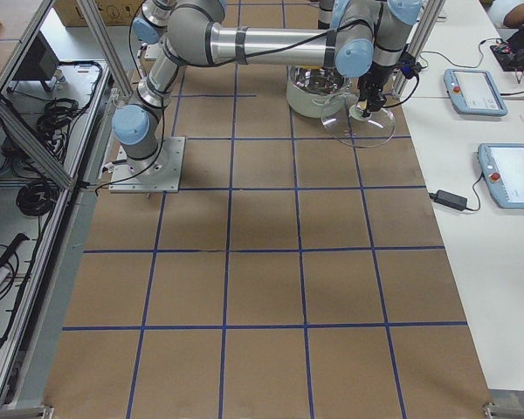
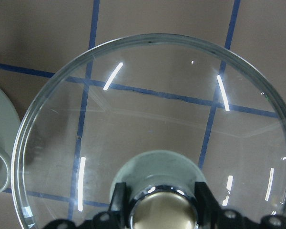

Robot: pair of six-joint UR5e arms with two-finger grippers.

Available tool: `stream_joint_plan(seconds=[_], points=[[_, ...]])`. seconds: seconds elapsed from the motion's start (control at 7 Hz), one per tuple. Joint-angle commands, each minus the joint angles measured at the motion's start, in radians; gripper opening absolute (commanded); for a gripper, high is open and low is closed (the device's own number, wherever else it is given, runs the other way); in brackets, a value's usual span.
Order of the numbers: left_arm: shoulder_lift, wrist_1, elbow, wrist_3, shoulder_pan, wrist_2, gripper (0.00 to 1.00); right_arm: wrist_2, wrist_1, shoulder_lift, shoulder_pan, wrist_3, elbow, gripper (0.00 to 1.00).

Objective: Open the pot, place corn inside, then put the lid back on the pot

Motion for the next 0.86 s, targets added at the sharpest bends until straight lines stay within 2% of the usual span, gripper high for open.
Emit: stream_joint_plan(seconds=[0.0, 0.29, 0.43, 0.71], points=[[0.009, -0.001, 0.01, 0.004, 0.004, 0.004, 1.0, 0.0, 0.001, -0.008, 0.008, 0.002, 0.002, 0.08], [0.055, -0.015, -0.007, 0.005, 0.029, 0.001, 1.0, -0.003, -0.001, -0.014, 0.032, 0.024, 0.0, 0.08], [0.11, -0.064, -0.03, 0.025, 0.072, -0.002, 1.0, -0.02, -0.016, -0.002, 0.108, 0.141, 0.002, 0.08], [0.263, -0.118, -0.157, 0.172, 0.182, 0.005, 1.0, -0.027, -0.064, 0.03, 0.275, 0.362, 0.012, 0.08]])
